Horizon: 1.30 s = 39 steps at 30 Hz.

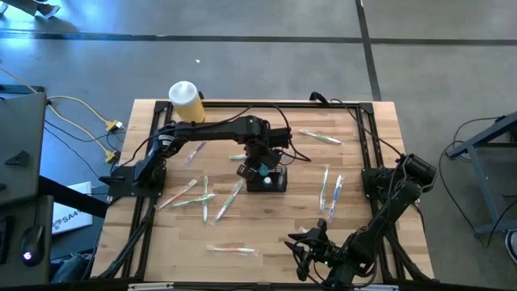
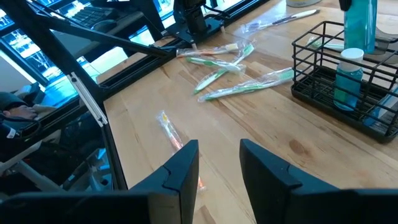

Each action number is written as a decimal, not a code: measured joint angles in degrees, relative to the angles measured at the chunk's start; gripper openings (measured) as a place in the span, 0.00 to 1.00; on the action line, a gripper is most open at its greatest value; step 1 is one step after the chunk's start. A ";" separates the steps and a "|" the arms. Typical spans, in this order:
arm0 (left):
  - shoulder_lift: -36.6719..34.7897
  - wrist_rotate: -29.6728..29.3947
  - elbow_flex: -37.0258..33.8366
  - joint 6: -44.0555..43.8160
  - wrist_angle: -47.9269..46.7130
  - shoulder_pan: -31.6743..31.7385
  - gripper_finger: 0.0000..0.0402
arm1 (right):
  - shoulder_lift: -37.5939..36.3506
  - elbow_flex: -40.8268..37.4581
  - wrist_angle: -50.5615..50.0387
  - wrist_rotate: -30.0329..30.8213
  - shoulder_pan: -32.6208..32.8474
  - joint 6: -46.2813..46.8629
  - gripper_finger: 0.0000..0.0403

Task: Pick & Place toothbrushing station
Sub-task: Put the mouthwash into the wire organizer

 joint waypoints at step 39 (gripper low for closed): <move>0.96 -4.45 -0.05 -9.95 2.55 -0.04 0.22 | -0.02 0.00 0.39 0.60 -0.96 1.46 0.27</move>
